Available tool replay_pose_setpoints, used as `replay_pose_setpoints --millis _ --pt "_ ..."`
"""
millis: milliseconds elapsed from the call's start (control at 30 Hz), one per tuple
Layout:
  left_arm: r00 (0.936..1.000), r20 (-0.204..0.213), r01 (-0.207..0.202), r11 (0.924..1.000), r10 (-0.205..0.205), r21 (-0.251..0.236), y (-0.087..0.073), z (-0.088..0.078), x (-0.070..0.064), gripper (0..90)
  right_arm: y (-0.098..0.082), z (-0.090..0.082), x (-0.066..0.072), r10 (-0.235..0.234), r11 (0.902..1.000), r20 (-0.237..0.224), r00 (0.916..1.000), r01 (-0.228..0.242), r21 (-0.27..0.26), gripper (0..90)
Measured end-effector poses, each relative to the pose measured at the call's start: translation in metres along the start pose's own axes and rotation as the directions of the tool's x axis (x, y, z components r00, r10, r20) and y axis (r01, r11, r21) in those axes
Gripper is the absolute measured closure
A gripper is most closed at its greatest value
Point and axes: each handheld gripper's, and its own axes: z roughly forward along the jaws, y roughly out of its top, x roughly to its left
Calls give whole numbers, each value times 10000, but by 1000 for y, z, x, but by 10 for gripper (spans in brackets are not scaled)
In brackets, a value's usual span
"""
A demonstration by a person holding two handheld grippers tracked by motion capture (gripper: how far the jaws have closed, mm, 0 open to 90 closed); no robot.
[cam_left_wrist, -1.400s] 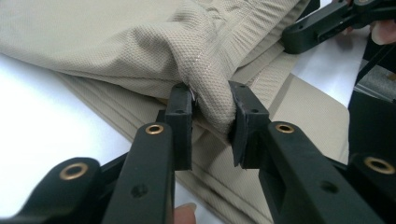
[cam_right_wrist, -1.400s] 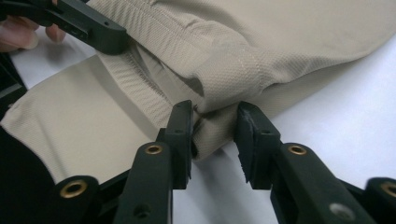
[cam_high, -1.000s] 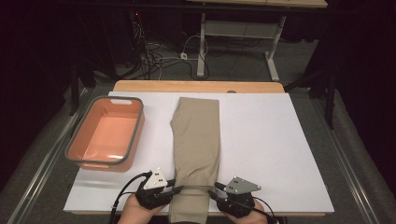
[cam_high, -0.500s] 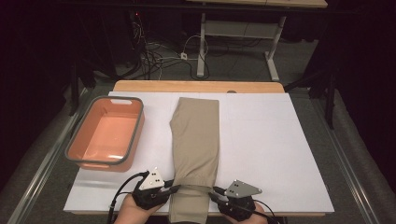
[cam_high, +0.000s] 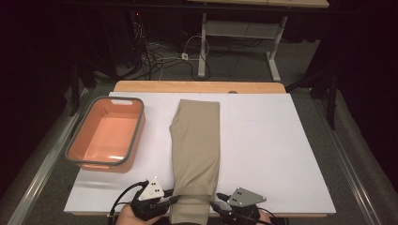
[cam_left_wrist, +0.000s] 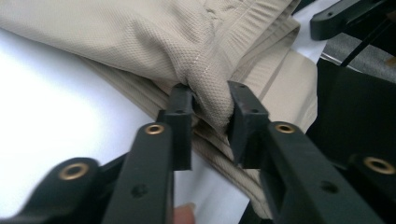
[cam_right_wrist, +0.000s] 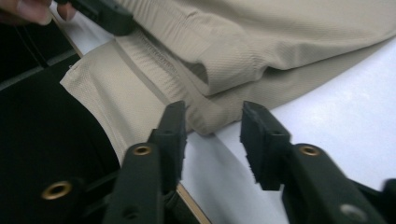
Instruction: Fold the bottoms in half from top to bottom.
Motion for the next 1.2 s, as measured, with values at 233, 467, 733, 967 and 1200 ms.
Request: replay_pose_setpoints --millis 233,467,733,967,1200 --pt "9999 -110 120 9992 -124 -394 -5 -3 -2 461 1 14 -2 179 9997 132 9998 -176 -193 524" --pt "10000 -70 34 9935 -42 -1138 -2 -10 0 409 2 16 -2 198 9996 258 9995 -193 -215 493" --pt "9997 -12 256 9984 -257 -508 5 16 5 580 3 25 -5 241 9993 50 9997 -239 -297 573" --pt "9993 342 -106 9978 129 -650 8 7 -3 665 4 13 -1 57 9986 -201 9998 -68 -529 674" --pt "9973 704 -166 9979 210 -629 1 -5 -16 655 -2 -6 9 -5 9968 -329 9995 -21 -800 671"
